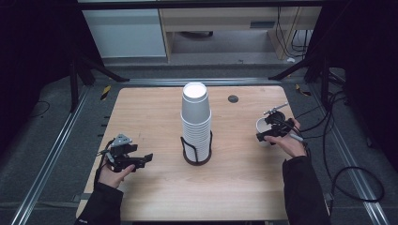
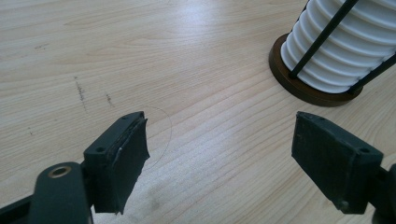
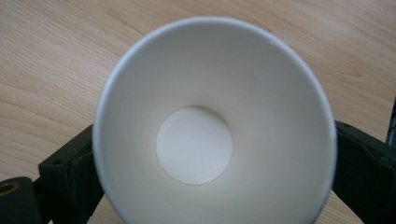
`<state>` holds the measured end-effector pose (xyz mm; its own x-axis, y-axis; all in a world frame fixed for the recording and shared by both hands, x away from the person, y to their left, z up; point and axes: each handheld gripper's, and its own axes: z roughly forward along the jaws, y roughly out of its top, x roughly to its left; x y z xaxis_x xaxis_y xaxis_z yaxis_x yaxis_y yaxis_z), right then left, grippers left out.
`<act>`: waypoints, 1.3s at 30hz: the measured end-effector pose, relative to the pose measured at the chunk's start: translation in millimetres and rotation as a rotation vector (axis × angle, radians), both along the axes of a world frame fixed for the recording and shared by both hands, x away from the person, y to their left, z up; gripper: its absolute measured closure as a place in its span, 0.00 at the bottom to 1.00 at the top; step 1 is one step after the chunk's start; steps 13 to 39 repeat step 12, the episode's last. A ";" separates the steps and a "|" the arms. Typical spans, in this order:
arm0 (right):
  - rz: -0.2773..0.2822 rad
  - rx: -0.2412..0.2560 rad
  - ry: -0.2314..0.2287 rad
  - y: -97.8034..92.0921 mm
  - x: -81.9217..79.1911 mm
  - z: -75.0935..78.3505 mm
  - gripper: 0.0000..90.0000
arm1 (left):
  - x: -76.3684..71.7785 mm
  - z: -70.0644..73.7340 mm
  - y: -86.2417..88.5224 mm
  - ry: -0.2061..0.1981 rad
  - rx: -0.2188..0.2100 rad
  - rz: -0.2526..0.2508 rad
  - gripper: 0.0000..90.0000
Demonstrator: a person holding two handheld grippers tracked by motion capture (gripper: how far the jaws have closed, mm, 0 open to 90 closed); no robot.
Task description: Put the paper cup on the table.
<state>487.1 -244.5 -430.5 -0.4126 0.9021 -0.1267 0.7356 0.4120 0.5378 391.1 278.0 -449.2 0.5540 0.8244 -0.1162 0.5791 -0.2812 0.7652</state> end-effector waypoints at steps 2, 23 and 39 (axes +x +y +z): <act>0.003 0.019 -0.019 0.2 -2.8 4.8 0.04 | -0.1 0.2 0.6 -0.001 -0.002 0.002 0.20; 0.019 0.065 -0.155 -2.3 -37.4 38.2 0.03 | 0.3 0.6 6.8 -0.003 -0.001 0.024 0.19; 0.019 0.065 -0.155 -2.3 -37.4 38.2 0.03 | 0.3 0.6 6.8 -0.003 -0.001 0.024 0.19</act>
